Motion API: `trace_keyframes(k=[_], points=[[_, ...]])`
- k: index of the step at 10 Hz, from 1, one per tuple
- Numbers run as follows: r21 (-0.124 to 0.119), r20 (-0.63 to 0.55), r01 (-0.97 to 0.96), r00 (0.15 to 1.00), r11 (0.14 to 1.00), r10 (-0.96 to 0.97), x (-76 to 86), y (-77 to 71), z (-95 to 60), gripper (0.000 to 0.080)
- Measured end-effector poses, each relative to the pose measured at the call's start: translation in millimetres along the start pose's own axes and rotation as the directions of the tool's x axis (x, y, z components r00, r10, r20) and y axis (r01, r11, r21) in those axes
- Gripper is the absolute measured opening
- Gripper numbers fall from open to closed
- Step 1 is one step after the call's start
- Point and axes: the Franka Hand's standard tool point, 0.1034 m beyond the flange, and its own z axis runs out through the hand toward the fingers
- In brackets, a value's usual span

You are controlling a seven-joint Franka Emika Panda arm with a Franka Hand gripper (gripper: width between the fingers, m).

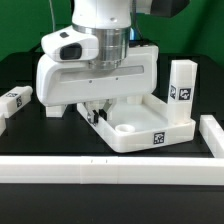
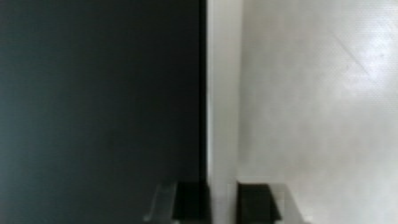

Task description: Assemble desk

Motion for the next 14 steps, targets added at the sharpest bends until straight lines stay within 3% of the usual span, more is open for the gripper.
trace_keyframes(k=[2,7,9,12,14], points=[[-0.021,0.005,0.214,0.977,0.977,-0.214,16.7,0.6,-0.3,0.0063],[-0.029,0.037,0.479,0.878,0.877,-0.478,10.2,9.1,2.0,0.0063],[-0.039,0.065,0.679,0.734,0.733,-0.676,29.5,5.0,-3.1,0.0063],[-0.046,0.065,0.779,0.627,0.625,-0.777,66.6,-0.8,-5.9,0.0063],[-0.041,0.066,0.767,0.641,0.640,-0.764,60.7,1.6,-3.2,0.0063]])
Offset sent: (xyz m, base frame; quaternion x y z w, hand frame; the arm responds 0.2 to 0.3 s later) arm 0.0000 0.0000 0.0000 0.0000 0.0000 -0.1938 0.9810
